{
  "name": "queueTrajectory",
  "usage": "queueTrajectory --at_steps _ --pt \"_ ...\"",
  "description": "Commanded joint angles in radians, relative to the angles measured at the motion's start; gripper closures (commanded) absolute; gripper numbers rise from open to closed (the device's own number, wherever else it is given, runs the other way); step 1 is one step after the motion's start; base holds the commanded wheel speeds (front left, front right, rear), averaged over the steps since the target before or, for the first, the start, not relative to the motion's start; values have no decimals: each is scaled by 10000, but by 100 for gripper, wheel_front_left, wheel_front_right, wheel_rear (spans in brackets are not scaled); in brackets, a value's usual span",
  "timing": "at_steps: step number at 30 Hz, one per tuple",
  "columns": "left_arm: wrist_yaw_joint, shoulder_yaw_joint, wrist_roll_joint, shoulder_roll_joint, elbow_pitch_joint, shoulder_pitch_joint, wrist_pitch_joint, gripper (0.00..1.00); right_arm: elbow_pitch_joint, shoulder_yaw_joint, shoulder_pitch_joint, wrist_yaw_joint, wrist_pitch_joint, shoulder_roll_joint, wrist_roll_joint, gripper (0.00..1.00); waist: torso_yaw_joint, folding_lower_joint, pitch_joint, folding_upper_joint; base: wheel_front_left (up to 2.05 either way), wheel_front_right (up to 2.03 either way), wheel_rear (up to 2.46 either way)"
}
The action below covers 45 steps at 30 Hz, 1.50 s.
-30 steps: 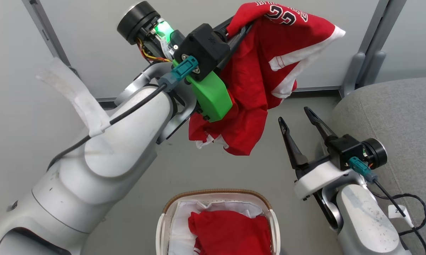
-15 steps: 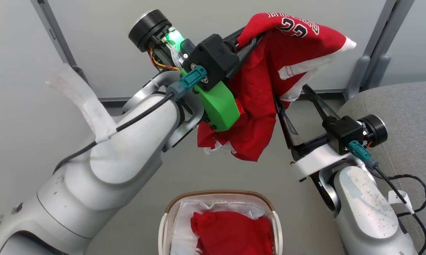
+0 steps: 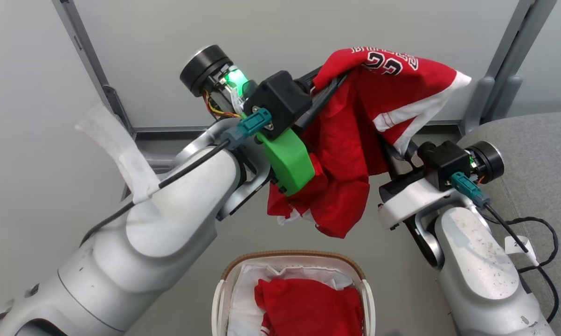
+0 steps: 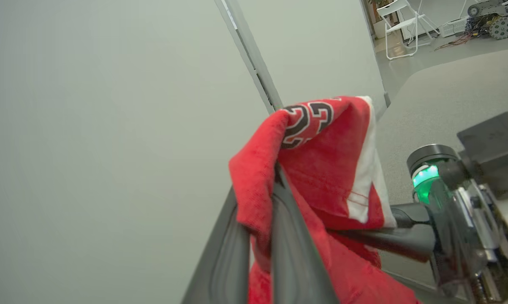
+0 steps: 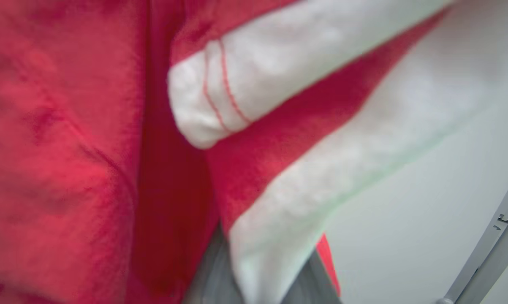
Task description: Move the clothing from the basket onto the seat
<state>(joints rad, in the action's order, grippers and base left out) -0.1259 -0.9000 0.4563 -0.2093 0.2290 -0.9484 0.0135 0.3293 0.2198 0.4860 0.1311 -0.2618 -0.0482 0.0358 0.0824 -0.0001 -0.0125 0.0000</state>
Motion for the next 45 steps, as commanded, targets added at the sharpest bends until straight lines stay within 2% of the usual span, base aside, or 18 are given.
queueTrajectory --at_steps 1,5,7,8,9,17,20,23,30,45 --pt "58 41 109 -100 43 218 66 100 19 -3 75 -7 -49 -37 72 100 -17 1 5 0 0 0 0" --pt "154 175 351 -236 235 670 318 98 70 -17 -3 -7 -49 -40 103 100 -78 1 45 0 0 0 0" --pt "220 251 528 -290 356 965 542 56 97 -79 7 -7 -49 -40 117 100 -116 1 70 0 0 0 0" --pt "222 290 594 -329 434 1097 684 5 105 -112 11 -7 -49 -40 129 100 -135 1 79 0 0 0 0" --pt "254 329 649 -359 514 1214 795 0 108 -136 14 -7 -49 -40 122 100 -151 1 87 0 0 0 0" --pt "472 447 979 -391 1265 2394 1772 0 163 -390 108 -7 -49 -41 6 100 -270 1 117 0 0 0 0" --pt "763 597 1082 -256 1529 3029 2230 0 180 -641 28 -7 -49 -39 -57 100 -289 1 123 0 0 0 0" --pt "791 694 1220 -96 1669 3582 2412 0 181 -810 -84 -7 -49 -39 -118 100 -304 1 125 0 0 0 0" --pt "682 797 1297 205 2044 4742 2528 0 128 -1230 -293 -7 -49 -39 -278 100 -386 1 170 0 0 0 0" --pt "298 1709 -81 869 1834 5974 2509 0 20 -1672 -755 -8 -49 -41 -47 100 -461 1 272 0 0 0 0"
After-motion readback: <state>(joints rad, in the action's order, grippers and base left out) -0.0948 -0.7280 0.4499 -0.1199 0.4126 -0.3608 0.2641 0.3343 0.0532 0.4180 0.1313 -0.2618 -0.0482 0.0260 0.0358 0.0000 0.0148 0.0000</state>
